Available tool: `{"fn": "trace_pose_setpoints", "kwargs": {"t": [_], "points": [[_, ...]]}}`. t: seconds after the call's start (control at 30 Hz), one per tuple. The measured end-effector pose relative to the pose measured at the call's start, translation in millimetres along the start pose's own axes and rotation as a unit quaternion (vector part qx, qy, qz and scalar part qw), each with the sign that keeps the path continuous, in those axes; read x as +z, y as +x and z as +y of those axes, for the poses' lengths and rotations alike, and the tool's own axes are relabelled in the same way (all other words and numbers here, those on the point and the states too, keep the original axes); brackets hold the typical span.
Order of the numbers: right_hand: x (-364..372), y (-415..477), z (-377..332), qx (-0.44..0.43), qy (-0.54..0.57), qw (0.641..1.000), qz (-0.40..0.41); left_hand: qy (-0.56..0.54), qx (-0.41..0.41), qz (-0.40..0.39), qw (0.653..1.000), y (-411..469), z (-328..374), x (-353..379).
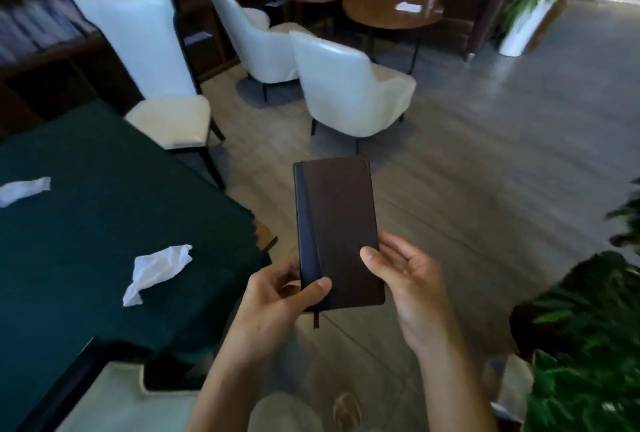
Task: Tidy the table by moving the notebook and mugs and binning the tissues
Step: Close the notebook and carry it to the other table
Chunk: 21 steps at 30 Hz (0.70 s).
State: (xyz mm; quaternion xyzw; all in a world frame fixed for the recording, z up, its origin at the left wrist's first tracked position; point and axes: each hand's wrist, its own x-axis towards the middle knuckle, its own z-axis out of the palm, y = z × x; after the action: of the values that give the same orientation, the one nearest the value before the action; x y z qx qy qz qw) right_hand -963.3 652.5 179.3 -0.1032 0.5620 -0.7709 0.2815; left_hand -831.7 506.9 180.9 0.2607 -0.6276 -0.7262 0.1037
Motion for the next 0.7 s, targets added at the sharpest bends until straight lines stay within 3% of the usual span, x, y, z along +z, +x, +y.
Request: {"fn": "trace_pose_setpoints", "kwargs": {"t": [0.13,0.23,0.37,0.7], "points": [[29,45,7,0.025,-0.015,0.996,-0.085,-0.055,-0.004,0.091,0.994,12,3,-19],[56,74,15,0.022,-0.057,0.994,-0.095,-0.078,-0.011,0.143,0.986,25,6,-41],[98,116,26,0.018,-0.091,0.991,-0.092,-0.082,-0.005,0.189,0.979,50,16,-80],[230,232,49,0.07,-0.161,0.951,-0.254,-0.11,-0.006,0.298,0.948,127,43,-209]]}}
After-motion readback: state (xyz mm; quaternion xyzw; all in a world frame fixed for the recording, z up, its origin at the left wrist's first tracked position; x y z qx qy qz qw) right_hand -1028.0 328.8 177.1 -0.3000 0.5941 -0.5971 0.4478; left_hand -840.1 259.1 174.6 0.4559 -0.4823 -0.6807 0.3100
